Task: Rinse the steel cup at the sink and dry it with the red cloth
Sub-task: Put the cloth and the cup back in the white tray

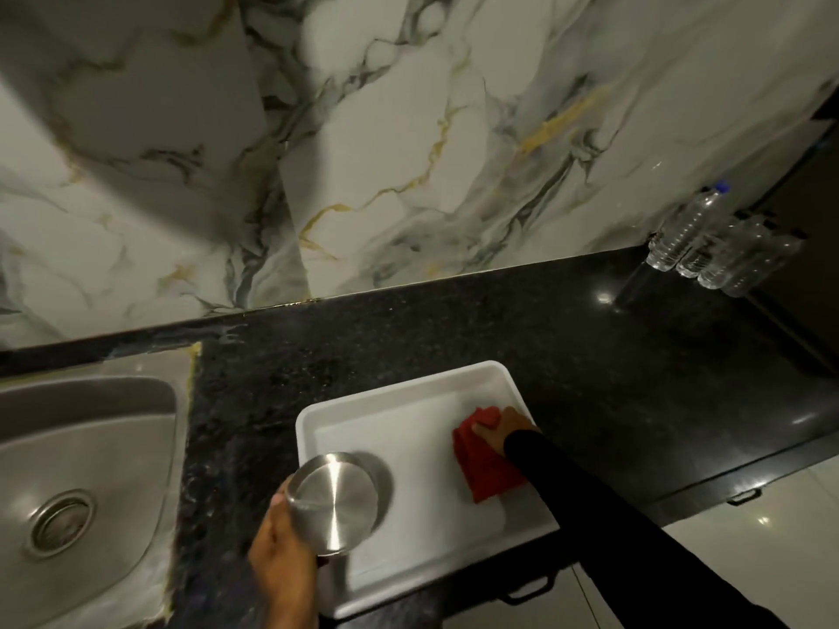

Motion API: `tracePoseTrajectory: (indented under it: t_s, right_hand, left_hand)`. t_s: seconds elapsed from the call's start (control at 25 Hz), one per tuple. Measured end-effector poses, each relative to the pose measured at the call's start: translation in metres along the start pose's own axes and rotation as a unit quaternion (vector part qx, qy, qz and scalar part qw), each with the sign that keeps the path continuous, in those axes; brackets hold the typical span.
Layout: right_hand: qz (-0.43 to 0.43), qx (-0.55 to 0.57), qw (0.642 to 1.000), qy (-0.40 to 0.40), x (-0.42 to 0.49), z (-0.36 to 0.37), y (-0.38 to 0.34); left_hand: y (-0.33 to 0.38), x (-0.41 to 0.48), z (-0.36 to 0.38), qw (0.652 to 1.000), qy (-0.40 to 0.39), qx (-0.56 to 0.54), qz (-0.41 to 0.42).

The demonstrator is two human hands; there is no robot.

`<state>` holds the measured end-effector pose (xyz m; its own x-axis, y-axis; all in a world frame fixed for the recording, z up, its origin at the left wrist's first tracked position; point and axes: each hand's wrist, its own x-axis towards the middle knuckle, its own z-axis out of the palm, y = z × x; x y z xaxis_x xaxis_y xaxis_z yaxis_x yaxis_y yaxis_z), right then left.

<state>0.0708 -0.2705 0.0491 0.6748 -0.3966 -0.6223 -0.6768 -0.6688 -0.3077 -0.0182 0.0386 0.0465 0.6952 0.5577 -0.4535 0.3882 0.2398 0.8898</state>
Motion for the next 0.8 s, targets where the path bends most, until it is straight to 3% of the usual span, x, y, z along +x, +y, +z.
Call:
tracePoseTrajectory:
  t_s: [0.16,0.32,0.4,0.44,0.52,0.56,0.64,0.8]
  right_hand:
    - [0.020,-0.097,0.992,0.081,-0.005,-0.006,-0.001]
    - [-0.052,-0.125,0.982,0.135,-0.023,0.009,-0.010]
    - [-0.142,0.007,0.983,0.113,-0.042,0.034,-0.019]
    - [-0.156,0.124,0.979,0.052,-0.053,0.049,-0.026]
    - [-0.133,0.315,0.931,-0.127,-0.076,0.078,-0.041]
    - [-0.125,0.376,0.902,-0.171,-0.080,0.090,-0.043]
    - [-0.131,0.423,0.882,-0.164,-0.078,0.101,-0.045]
    - [-0.119,0.408,0.900,-0.099,-0.059,0.110,-0.038]
  left_hand:
    - [-0.009,-0.005,0.017,1.000,-0.001,0.007,-0.010]
    - [-0.013,0.001,0.033,1.000,0.007,0.010,0.001]
    - [-0.016,0.005,0.042,1.000,0.013,0.017,0.018]
    - [-0.017,0.005,0.046,0.999,0.009,0.021,0.027]
    - [-0.017,0.005,0.054,0.999,-0.009,0.031,0.043]
    - [-0.017,0.004,0.057,0.998,-0.018,0.037,0.046]
    - [-0.020,0.002,0.062,0.997,-0.024,0.065,0.043]
    - [-0.031,0.003,0.075,0.984,-0.015,0.177,0.029]
